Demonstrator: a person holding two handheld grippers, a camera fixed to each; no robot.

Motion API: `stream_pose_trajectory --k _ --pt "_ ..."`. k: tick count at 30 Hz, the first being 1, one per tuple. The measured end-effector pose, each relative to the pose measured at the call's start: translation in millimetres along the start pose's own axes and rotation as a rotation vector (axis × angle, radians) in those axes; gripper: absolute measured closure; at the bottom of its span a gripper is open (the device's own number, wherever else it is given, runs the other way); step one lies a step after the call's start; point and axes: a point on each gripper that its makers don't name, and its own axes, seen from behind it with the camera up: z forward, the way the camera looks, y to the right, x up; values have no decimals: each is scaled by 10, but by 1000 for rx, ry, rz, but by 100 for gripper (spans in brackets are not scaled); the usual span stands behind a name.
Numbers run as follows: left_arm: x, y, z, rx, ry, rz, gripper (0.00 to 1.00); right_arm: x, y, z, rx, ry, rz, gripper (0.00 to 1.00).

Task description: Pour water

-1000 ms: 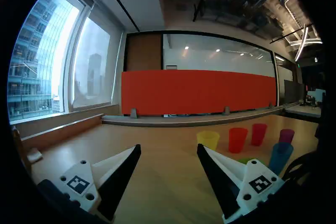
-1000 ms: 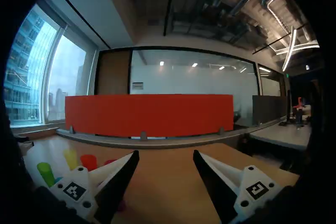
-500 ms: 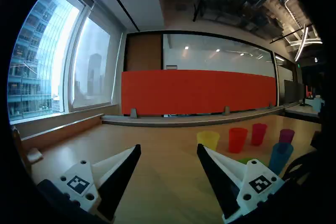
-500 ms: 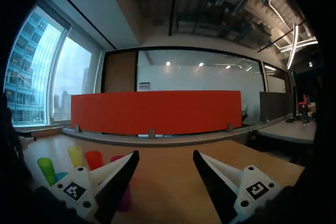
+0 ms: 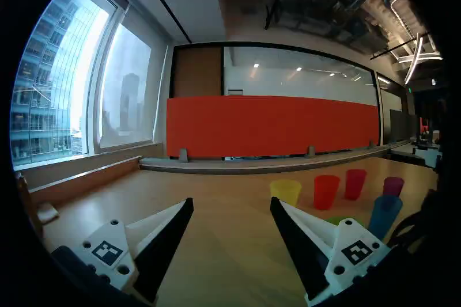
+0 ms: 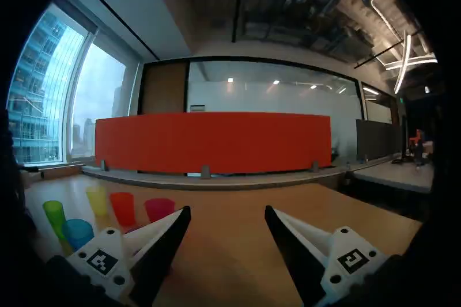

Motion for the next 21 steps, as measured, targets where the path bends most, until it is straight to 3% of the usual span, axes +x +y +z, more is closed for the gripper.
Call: stream_pose_trajectory --k 21 --pt "3 -4 5 0 0 0 0 -128 -9 44 2 -39 -7 1"
